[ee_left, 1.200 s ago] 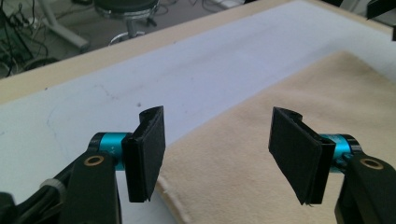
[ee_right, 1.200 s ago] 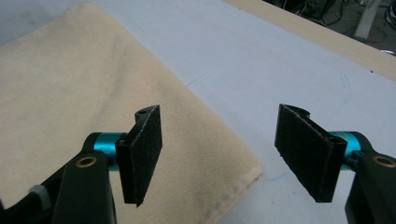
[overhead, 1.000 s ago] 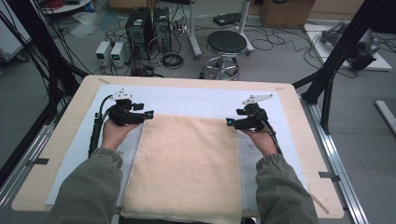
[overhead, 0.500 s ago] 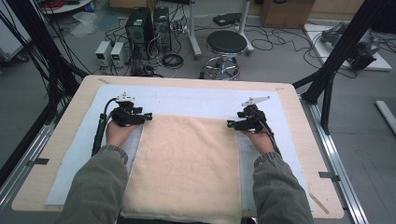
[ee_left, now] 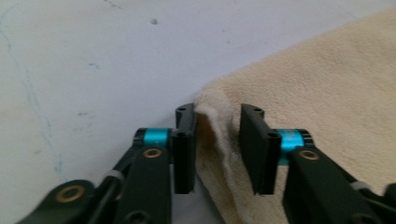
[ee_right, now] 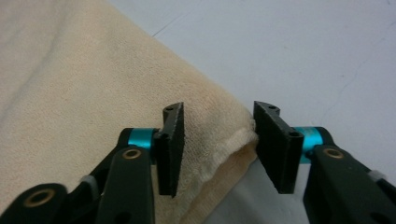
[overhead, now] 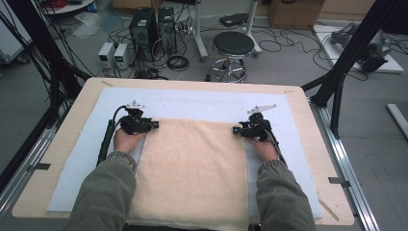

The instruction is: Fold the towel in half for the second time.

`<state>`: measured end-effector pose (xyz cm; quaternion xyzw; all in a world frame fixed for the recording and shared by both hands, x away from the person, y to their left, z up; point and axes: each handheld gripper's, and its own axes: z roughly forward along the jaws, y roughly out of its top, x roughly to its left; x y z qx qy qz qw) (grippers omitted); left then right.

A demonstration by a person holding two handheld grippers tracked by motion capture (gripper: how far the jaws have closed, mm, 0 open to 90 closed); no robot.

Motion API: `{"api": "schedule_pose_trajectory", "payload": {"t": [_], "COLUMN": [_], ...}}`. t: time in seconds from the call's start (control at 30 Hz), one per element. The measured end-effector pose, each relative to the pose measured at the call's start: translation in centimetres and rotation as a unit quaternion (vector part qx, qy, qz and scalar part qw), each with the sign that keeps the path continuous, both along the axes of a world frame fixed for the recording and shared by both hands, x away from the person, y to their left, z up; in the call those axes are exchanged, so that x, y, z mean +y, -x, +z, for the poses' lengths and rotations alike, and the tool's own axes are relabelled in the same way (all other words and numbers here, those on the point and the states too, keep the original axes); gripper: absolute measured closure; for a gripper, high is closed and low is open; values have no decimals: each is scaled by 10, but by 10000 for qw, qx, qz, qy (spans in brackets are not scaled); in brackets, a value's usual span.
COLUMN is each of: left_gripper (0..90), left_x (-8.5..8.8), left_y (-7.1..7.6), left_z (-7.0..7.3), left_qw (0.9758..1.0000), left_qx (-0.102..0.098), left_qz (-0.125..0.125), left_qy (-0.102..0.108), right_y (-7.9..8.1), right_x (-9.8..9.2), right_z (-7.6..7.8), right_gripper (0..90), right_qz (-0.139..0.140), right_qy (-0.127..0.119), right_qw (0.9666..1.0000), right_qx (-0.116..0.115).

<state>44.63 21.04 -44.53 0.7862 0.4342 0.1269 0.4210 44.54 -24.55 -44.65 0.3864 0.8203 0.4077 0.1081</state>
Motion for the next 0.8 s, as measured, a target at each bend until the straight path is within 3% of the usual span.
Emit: {"api": "schedule_pose_trajectory", "payload": {"t": [0.07,0.13,0.27,0.37,0.43,0.53,0.63,0.73,0.8], "left_gripper": [764,798,831,837,839,841,840,840,839], "left_x": [0,0,4,9,11,17,27,33,35], "left_y": [0,1,2,3,3,2,2,6,10], "left_z": [0,1,6,15,23,40,66,77,77], "left_qw": [10000,9999,9999,9993,9982,9959,9921,9903,9910], "left_qx": [24,39,-64,-291,-512,-768,-1088,-1175,-1145], "left_qz": [-44,-64,-54,73,141,277,306,253,153], "left_qy": [73,100,131,240,260,392,543,693,678], "right_y": [0,0,2,1,-3,-9,-14,-16,-14], "right_x": [3,7,14,14,11,14,16,15,15], "right_z": [0,1,5,12,22,51,80,95,94], "right_gripper": [723,774,814,822,826,826,827,826,826], "right_qz": [117,237,369,323,275,320,352,373,446], "right_qy": [-80,-136,-174,-181,-300,-417,-451,-611,-657], "right_qw": [9999,9996,9992,9992,9988,9972,9953,9934,9940], "right_qx": [78,91,-28,-143,-259,-538,-783,-892,-757]}}
